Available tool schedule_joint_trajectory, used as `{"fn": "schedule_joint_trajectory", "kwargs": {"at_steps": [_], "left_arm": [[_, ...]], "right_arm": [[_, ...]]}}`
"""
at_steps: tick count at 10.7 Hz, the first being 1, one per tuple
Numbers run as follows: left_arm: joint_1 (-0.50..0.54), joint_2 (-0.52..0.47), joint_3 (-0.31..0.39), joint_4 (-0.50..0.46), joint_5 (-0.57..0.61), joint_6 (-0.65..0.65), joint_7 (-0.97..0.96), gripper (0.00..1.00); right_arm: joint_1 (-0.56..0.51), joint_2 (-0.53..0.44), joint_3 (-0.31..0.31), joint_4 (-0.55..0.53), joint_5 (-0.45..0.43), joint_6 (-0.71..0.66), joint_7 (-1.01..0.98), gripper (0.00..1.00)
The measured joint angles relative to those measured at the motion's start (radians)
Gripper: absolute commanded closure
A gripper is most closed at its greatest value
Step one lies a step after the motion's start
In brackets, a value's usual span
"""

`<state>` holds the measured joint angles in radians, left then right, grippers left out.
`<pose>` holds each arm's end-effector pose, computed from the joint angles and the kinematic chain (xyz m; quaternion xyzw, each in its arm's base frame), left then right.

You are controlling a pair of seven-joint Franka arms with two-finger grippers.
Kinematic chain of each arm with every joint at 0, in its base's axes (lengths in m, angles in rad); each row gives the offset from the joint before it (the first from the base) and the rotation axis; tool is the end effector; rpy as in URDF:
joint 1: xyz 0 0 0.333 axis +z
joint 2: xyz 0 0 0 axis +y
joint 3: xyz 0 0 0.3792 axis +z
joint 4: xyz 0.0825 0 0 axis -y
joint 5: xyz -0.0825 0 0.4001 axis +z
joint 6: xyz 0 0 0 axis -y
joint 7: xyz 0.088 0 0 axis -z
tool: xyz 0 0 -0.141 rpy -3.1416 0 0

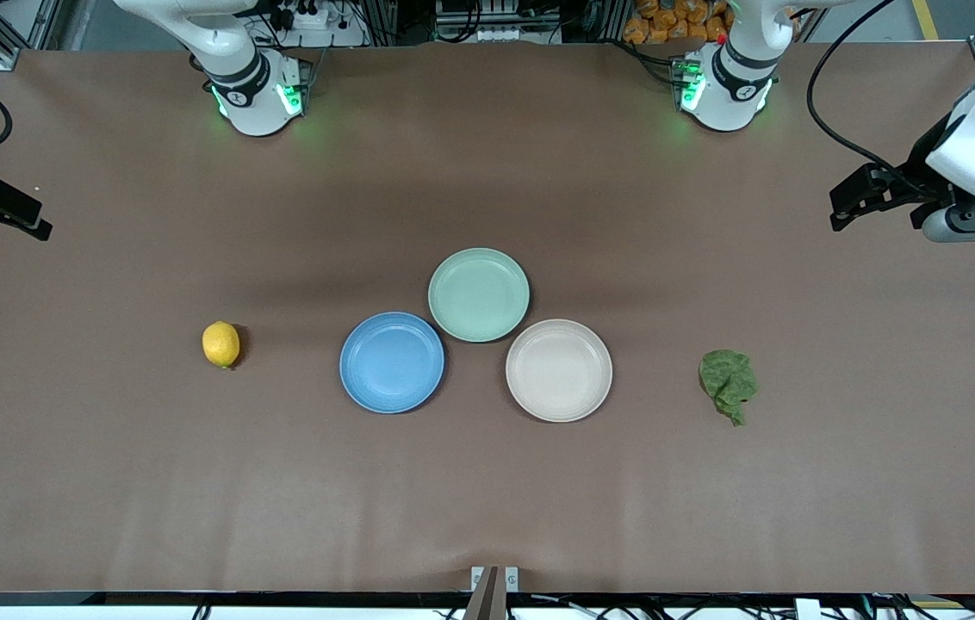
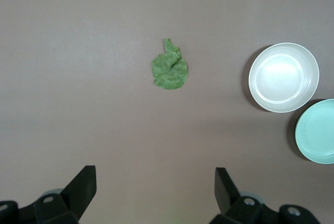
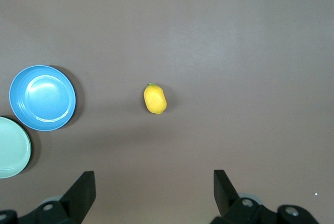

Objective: Place lemon and lettuce in plates

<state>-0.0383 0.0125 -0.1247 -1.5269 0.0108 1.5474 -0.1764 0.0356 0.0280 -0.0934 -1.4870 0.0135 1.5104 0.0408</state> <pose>0.5664 -0.0910 0.6659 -1.0000 -0.0069 -0.0048 0.0039 0.5745 -0.0304 0.6731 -0.9988 0.0489 0.0022 0.0054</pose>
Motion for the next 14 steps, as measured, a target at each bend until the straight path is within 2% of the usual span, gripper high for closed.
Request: {"fn": "schedule_joint_trajectory", "kwargs": {"at_steps": [6, 14], "left_arm": [[-0.001, -0.012, 0.002, 0.007, 0.0, -0.001, 0.019, 0.0], [-0.003, 0.032, -0.001, -0.012, 0.005, 0.001, 0.02, 0.0]], "right_arm": [[0.0, 0.0, -0.001, 0.0, 0.0, 0.0, 0.0, 0.0], [0.001, 0.004, -0.001, 0.0, 0.0, -0.002, 0.0, 0.0]]}}
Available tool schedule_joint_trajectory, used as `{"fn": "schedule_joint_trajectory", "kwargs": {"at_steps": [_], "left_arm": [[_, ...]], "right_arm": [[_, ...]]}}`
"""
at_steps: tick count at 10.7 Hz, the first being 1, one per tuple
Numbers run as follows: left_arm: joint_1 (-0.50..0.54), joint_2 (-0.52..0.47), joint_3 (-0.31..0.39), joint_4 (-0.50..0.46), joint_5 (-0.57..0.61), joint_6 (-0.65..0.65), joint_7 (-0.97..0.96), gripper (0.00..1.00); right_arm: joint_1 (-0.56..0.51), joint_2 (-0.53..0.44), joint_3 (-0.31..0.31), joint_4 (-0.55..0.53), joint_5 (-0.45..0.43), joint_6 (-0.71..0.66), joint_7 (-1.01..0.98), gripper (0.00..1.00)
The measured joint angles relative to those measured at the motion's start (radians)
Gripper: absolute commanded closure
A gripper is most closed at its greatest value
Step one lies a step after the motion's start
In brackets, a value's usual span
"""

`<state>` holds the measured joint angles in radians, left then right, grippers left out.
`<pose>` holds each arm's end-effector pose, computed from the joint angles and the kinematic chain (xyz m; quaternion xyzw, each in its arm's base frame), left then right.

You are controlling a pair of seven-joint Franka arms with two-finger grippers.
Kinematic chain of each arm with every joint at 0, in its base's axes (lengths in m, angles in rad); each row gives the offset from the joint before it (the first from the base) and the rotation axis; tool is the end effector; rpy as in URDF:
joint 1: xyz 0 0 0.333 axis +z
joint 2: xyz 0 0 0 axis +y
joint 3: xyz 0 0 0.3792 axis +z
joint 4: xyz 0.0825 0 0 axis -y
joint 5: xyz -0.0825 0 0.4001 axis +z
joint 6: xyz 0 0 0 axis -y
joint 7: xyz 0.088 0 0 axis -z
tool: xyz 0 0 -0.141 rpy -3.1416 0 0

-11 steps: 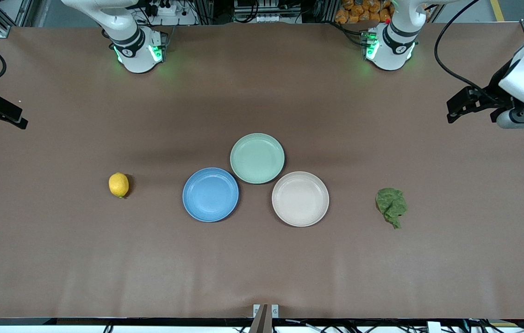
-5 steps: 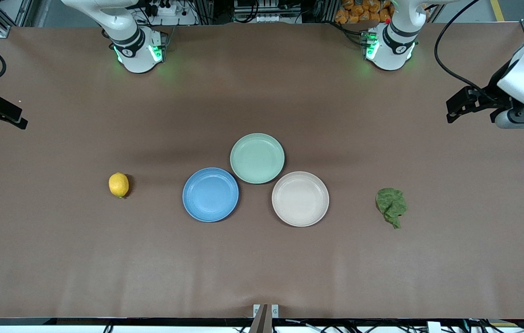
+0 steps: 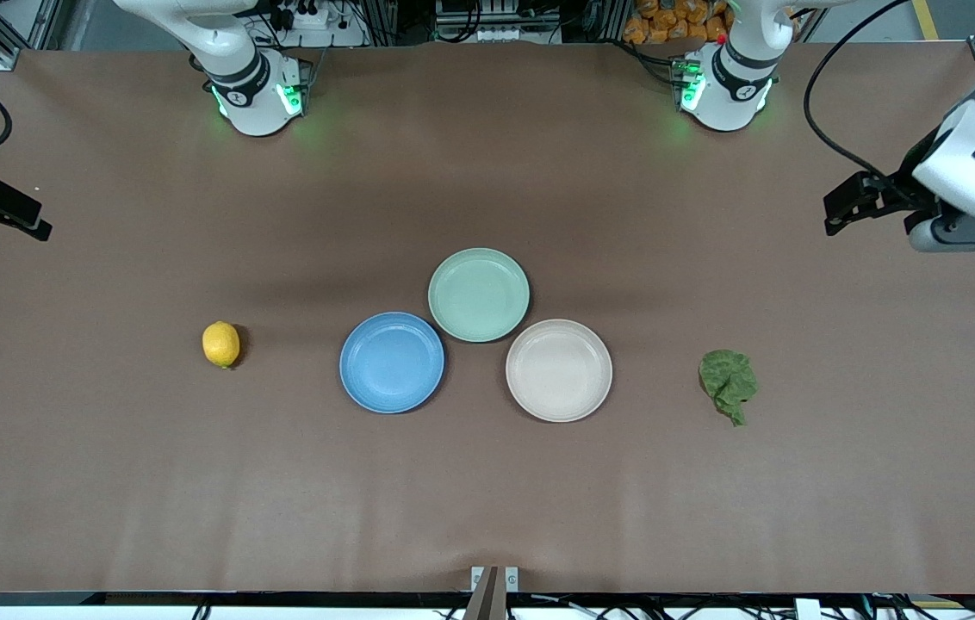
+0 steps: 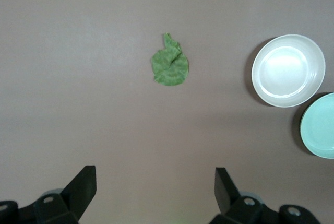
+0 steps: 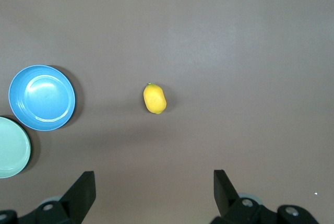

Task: Place lemon and lettuce in plates
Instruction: 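Reach the left gripper to the lettuce while the right gripper reaches the lemon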

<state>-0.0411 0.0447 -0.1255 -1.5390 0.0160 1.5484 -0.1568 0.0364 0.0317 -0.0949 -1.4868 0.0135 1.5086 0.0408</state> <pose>0.5760 -0.0927 0.6417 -0.9998 0.0048 0.0164 0.0079 0.5755 -0.0307 0.6709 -0.9988 0.0492 0.0048 0.0053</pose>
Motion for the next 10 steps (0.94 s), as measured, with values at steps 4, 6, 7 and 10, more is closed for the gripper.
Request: {"fn": "schedule_joint_trajectory", "kwargs": {"at_steps": [4, 6, 7, 10], "left_arm": [[0.001, 0.055, -0.001, -0.128, 0.0, 0.185, 0.004, 0.0], [0.001, 0.098, -0.002, -0.171, 0.002, 0.269, 0.009, 0.0], [0.0, 0.129, -0.003, -0.178, 0.003, 0.316, 0.01, 0.0], [0.002, 0.242, -0.003, -0.18, 0.003, 0.442, 0.011, 0.0]], "right_arm": [[0.001, 0.043, 0.0, -0.001, 0.0, -0.006, 0.0, 0.0], [0.002, 0.095, 0.0, -0.002, 0.0, -0.006, 0.0, 0.0], [0.003, 0.115, 0.0, -0.001, 0.0, -0.005, 0.0, 0.0], [0.007, 0.14, 0.0, -0.001, 0.0, -0.006, 0.0, 0.0]]}}
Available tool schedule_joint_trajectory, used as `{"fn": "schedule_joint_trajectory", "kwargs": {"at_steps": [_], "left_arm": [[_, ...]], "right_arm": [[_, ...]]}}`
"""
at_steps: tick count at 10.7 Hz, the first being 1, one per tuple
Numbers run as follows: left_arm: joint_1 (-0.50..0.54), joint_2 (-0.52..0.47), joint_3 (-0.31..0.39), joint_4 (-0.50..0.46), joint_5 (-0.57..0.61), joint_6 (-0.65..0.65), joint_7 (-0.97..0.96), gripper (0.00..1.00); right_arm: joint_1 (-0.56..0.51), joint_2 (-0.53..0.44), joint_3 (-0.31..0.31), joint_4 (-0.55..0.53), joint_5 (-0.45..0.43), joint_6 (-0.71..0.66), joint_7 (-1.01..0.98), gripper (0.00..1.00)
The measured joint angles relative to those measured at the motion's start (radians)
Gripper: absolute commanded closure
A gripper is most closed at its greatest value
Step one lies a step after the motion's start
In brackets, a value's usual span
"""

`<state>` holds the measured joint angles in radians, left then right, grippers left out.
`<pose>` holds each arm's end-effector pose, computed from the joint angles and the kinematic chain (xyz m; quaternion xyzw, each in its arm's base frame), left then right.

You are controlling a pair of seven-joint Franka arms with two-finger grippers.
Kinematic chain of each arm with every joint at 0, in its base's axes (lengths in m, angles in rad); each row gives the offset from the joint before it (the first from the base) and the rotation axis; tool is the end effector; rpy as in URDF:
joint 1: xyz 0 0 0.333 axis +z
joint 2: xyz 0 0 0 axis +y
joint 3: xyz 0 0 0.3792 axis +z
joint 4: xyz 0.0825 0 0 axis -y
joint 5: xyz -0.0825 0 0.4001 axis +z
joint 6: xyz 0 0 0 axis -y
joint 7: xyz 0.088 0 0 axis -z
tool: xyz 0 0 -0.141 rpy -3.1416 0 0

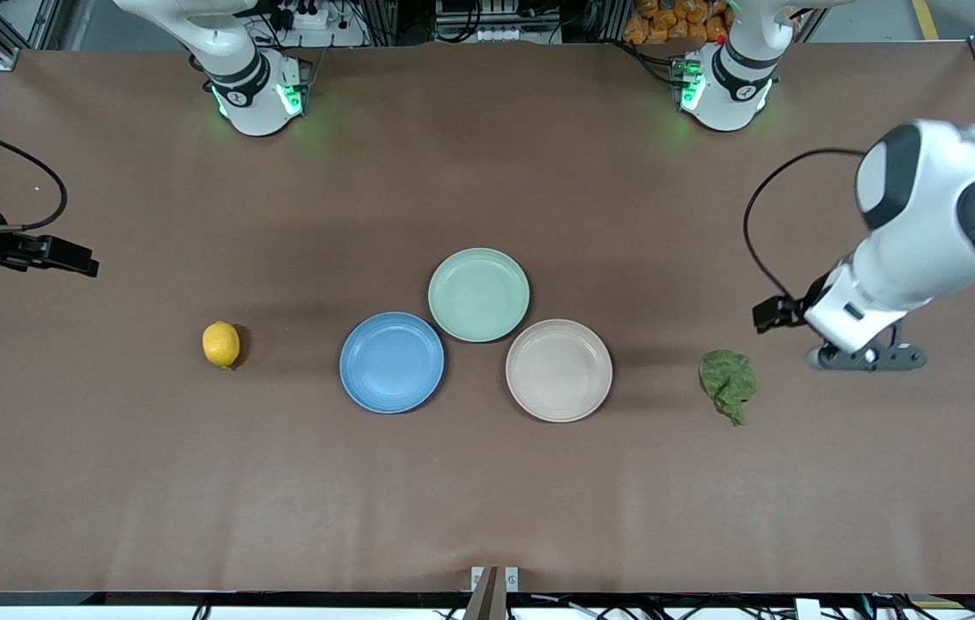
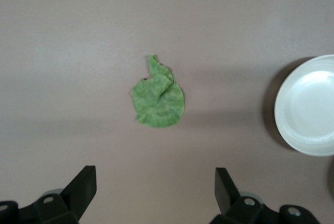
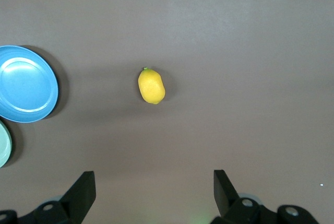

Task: Place lemon and lettuce in plates
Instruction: 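Reach the left gripper to the lettuce while the right gripper reaches the lemon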

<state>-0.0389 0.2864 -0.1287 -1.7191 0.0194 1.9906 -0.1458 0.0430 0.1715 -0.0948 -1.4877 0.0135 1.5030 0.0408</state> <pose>0.6617 -0.1027 0.4389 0.9999 -0.0124 -0.0076 0.0082 0.6162 -0.0250 0.5869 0.9959 -0.0461 -0.0776 0.0009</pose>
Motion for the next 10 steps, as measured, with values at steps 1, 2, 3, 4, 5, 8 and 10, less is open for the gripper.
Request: {"fn": "schedule_joint_trajectory", "kwargs": {"at_steps": [1, 2, 3, 4, 5, 8, 10], "left_arm": [[0.002, 0.032, 0.001, 0.001, 0.0, 0.031, 0.0, 0.0], [0.005, 0.058, 0.001, 0.001, 0.0, 0.061, 0.0, 0.0], [0.007, 0.078, 0.001, 0.002, 0.0, 0.08, 0.0, 0.0], [0.007, 0.093, 0.001, 0.002, 0.0, 0.092, 0.0, 0.0], [0.006, 0.105, 0.001, 0.002, 0.0, 0.101, 0.0, 0.0], [-0.001, 0.149, 0.0, 0.001, 0.001, 0.155, 0.0, 0.0], [-0.001, 0.185, 0.0, 0.001, 0.001, 0.196, 0.0, 0.0]], "right_arm": [[0.0, 0.008, 0.0, 0.0, 0.0, -0.001, 0.0, 0.0], [0.001, 0.021, 0.0, 0.0, 0.0, -0.002, 0.0, 0.0], [0.001, 0.037, 0.0, -0.001, 0.0, -0.003, 0.0, 0.0], [0.001, 0.059, 0.0, -0.001, 0.0, -0.003, 0.0, 0.0], [0.001, 0.084, 0.0, -0.001, 0.0, -0.003, 0.0, 0.0], [0.001, 0.17, 0.0, -0.002, 0.003, 0.011, 0.0, 0.0], [0.003, 0.212, 0.001, -0.001, 0.006, 0.042, 0.0, 0.0]]}}
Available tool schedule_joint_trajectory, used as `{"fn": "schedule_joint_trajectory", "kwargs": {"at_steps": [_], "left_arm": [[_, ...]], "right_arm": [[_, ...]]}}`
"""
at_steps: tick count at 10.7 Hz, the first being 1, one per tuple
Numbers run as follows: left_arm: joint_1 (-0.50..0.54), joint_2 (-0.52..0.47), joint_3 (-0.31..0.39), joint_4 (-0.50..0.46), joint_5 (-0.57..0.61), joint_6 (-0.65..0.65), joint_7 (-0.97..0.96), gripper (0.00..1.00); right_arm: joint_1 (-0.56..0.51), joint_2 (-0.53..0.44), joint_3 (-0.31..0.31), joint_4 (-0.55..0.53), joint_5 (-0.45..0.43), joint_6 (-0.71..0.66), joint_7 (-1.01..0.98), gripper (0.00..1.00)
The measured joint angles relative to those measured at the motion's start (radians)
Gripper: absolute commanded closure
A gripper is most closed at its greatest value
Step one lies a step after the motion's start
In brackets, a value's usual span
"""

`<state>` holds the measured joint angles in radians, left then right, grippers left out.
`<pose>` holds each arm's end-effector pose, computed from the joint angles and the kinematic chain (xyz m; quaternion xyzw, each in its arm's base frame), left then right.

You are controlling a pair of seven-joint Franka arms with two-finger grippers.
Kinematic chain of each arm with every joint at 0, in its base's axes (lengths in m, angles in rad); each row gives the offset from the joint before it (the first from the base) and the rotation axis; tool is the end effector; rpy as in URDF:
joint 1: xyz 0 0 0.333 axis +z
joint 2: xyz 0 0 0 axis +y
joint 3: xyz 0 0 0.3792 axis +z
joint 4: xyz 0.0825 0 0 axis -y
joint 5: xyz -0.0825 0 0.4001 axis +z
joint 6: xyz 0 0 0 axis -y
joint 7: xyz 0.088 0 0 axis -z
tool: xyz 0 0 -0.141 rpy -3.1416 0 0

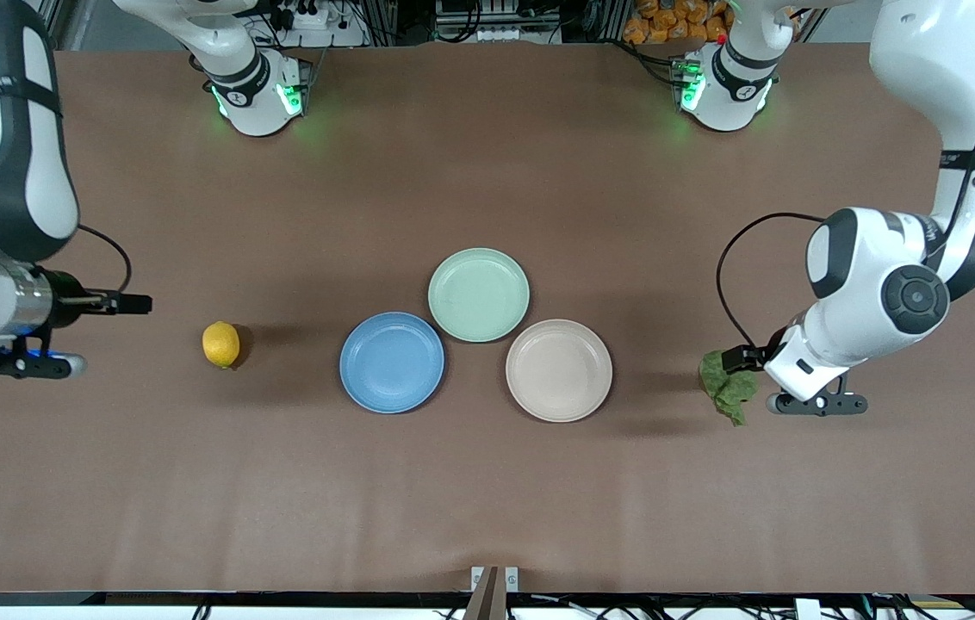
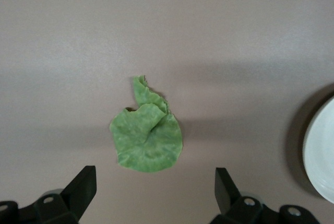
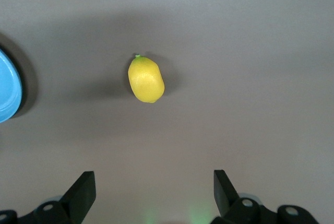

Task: Place lemon and lettuce in plates
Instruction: 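Reach the left gripper to the lettuce while the right gripper reaches the lemon, then close the left gripper on the lettuce while the right gripper grasps the lemon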

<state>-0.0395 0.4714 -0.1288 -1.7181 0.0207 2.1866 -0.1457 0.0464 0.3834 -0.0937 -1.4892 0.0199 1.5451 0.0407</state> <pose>0.6989 -0.1076 0.3296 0.9997 -0.0103 -0.0027 0.0206 0.6624 -0.0198 0.4527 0.9857 -0.0443 -0.1622 0.0074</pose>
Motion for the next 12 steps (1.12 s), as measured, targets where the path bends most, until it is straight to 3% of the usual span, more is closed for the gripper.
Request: {"fn": "schedule_joint_trajectory", "kwargs": {"at_steps": [4, 8, 12], "left_arm": [[0.004, 0.096, 0.001, -0.002, 0.1, 0.1, 0.003, 0.0], [0.003, 0.186, -0.001, -0.003, 0.107, 0.257, 0.003, 0.0], [0.002, 0.216, -0.001, -0.004, 0.107, 0.269, 0.003, 0.0]], "right_arm": [[0.005, 0.028, 0.002, -0.059, 0.002, 0.133, 0.0, 0.0], [0.018, 0.033, 0.003, -0.185, 0.002, 0.313, 0.0, 0.0], [0.019, 0.033, 0.003, -0.322, 0.002, 0.505, 0.0, 0.0]]}}
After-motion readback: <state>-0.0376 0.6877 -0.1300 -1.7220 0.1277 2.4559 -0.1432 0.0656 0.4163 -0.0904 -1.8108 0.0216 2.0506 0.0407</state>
